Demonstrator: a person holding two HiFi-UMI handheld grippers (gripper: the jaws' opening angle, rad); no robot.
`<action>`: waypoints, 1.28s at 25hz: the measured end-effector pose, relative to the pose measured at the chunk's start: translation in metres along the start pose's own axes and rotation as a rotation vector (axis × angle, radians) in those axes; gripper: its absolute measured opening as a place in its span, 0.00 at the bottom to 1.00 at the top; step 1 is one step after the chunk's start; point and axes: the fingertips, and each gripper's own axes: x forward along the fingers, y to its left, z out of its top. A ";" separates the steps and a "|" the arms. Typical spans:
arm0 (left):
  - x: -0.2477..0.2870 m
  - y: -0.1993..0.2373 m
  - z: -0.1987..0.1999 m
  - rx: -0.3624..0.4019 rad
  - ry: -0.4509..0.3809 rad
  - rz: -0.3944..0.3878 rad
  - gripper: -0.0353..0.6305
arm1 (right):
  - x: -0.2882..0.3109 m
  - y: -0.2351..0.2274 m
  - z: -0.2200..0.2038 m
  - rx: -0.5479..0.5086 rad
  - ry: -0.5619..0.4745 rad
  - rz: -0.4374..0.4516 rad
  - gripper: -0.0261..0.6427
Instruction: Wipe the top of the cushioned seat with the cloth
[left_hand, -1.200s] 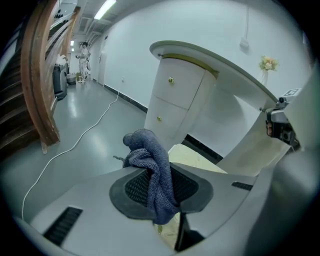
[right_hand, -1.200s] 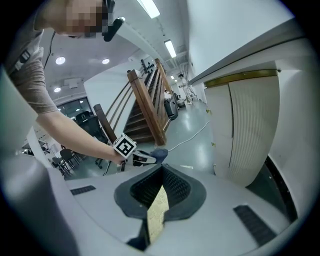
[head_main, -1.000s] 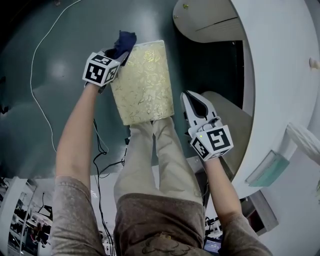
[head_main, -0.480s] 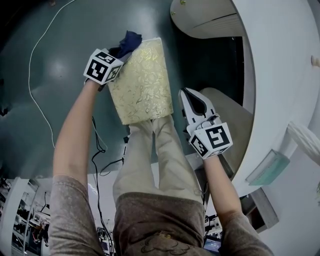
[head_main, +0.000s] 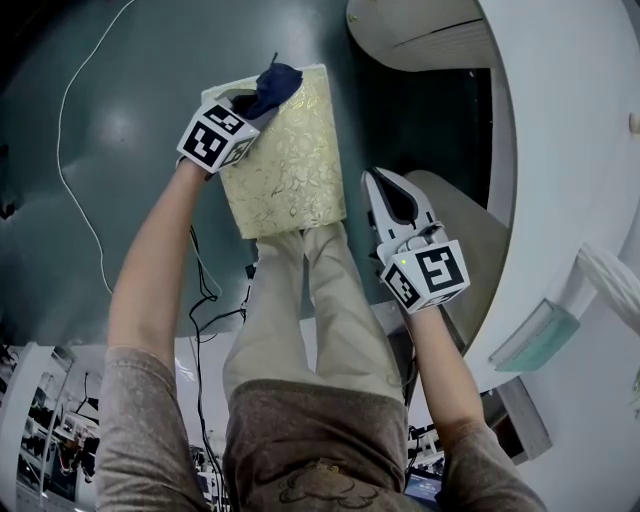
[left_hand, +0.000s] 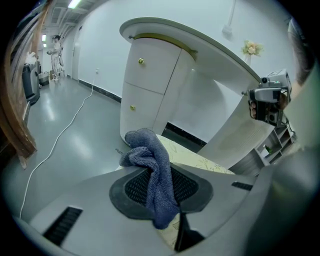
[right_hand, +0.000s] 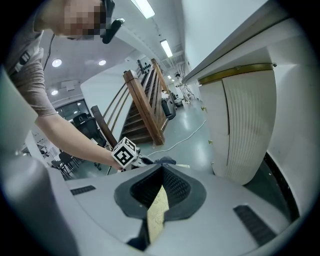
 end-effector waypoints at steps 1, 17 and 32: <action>0.000 -0.004 -0.001 0.007 0.001 -0.005 0.18 | -0.001 0.000 -0.001 0.000 0.001 0.001 0.05; 0.005 -0.072 -0.028 0.051 0.016 -0.115 0.18 | -0.013 -0.003 -0.009 0.005 -0.005 0.000 0.05; 0.005 -0.140 -0.063 0.049 0.040 -0.232 0.18 | -0.015 -0.004 -0.011 0.008 -0.005 -0.005 0.05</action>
